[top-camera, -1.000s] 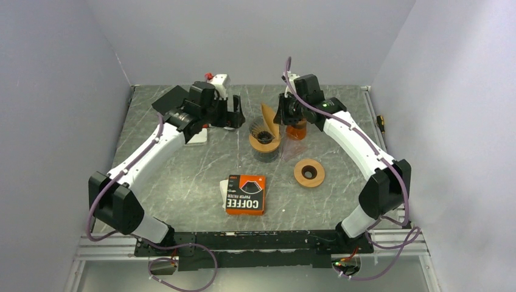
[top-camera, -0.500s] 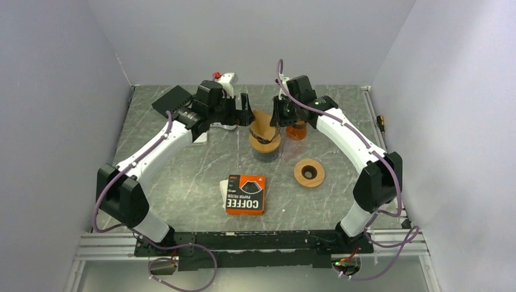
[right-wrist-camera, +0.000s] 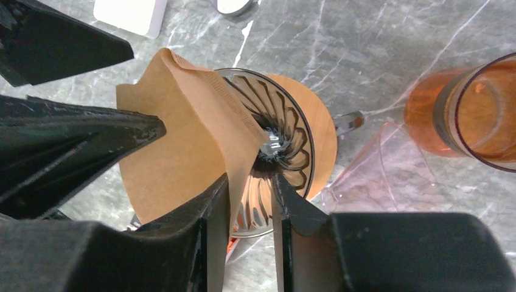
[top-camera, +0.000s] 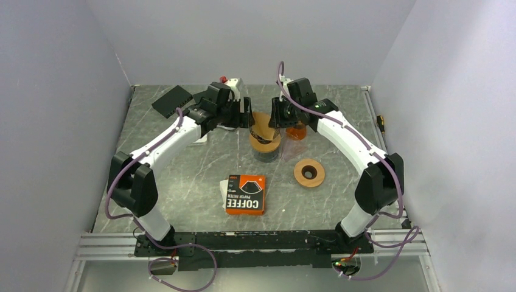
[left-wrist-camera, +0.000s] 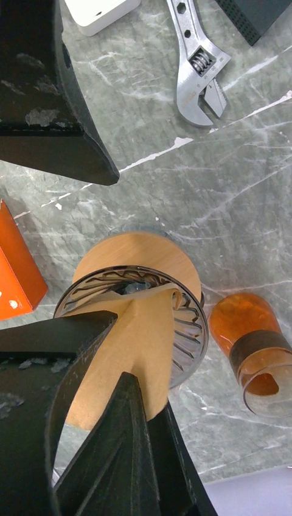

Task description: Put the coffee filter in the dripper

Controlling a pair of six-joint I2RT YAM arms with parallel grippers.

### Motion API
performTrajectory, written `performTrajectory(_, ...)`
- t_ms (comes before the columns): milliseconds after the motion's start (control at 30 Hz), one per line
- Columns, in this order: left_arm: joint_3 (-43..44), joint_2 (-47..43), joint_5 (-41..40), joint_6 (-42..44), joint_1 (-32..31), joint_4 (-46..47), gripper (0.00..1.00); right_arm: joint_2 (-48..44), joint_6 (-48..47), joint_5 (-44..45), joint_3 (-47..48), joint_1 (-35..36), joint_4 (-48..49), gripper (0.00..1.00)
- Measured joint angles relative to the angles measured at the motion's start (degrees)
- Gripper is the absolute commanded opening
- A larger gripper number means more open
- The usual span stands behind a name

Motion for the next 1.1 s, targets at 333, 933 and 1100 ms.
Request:
performTrajectory(333, 0.6, 0.0, 0.4, 0.0, -0.4, 0.1, 0.81, -2.4, -1.4, 3.1, -1.7, 0.1, 3.0, 0.73)
performTrajectory(933, 3.0, 2.2, -0.3, 1.5, -0.7, -0.5, 0.84, 5.4, -3.8, 4.4, 3.5, 0.1, 2.1, 0.8)
performTrajectory(1100, 3.5, 3.4, -0.8, 1.9, -0.7, -1.3, 0.82, 6.4, -4.0, 4.2, 4.5, 0.1, 1.7, 0.75)
